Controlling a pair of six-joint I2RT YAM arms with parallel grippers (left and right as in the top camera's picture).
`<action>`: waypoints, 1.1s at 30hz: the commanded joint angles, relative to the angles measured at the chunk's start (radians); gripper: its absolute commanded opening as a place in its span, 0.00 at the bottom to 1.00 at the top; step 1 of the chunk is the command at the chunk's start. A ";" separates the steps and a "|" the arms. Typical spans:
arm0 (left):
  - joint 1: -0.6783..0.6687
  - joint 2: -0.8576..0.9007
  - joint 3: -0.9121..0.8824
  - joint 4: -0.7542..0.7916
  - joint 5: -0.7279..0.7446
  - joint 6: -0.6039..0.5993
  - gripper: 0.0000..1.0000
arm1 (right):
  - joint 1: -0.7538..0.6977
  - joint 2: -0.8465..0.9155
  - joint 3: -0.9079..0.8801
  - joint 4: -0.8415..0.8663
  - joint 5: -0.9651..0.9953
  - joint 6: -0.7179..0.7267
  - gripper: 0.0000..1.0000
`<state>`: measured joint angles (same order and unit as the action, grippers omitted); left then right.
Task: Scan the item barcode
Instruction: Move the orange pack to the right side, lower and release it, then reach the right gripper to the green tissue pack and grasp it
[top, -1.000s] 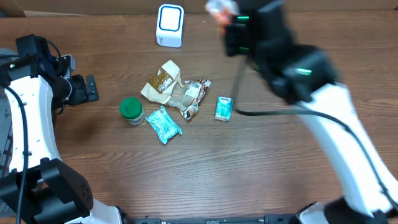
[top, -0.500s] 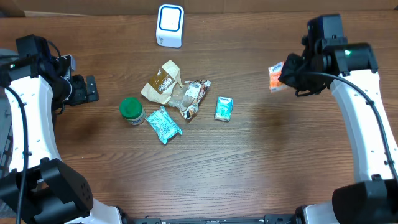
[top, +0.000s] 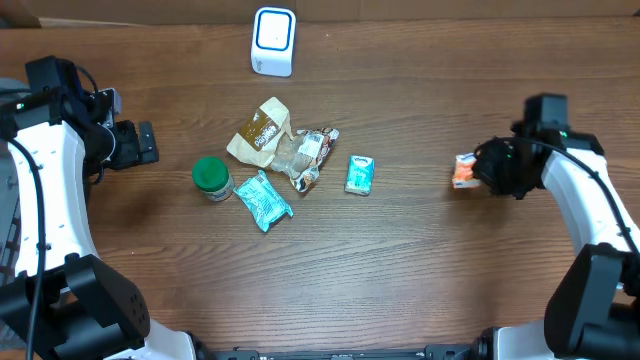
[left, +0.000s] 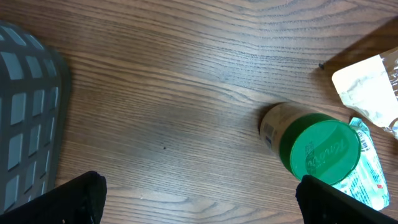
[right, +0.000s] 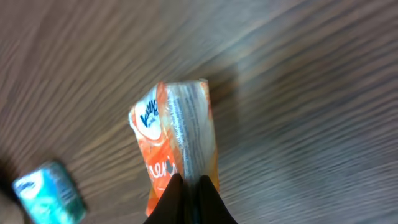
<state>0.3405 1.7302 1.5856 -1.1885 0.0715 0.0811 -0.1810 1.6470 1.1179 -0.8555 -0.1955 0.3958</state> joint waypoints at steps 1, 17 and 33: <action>-0.001 0.000 -0.002 0.000 0.007 -0.006 1.00 | -0.028 -0.006 -0.052 0.066 -0.023 0.005 0.05; -0.001 0.000 -0.002 0.000 0.007 -0.006 1.00 | -0.045 -0.008 -0.002 -0.019 -0.004 -0.008 0.73; -0.001 0.000 -0.002 0.000 0.007 -0.006 1.00 | 0.232 -0.022 0.452 -0.285 -0.175 0.001 1.00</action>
<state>0.3405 1.7302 1.5845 -1.1885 0.0715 0.0811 -0.0181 1.6108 1.5707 -1.1587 -0.2905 0.3927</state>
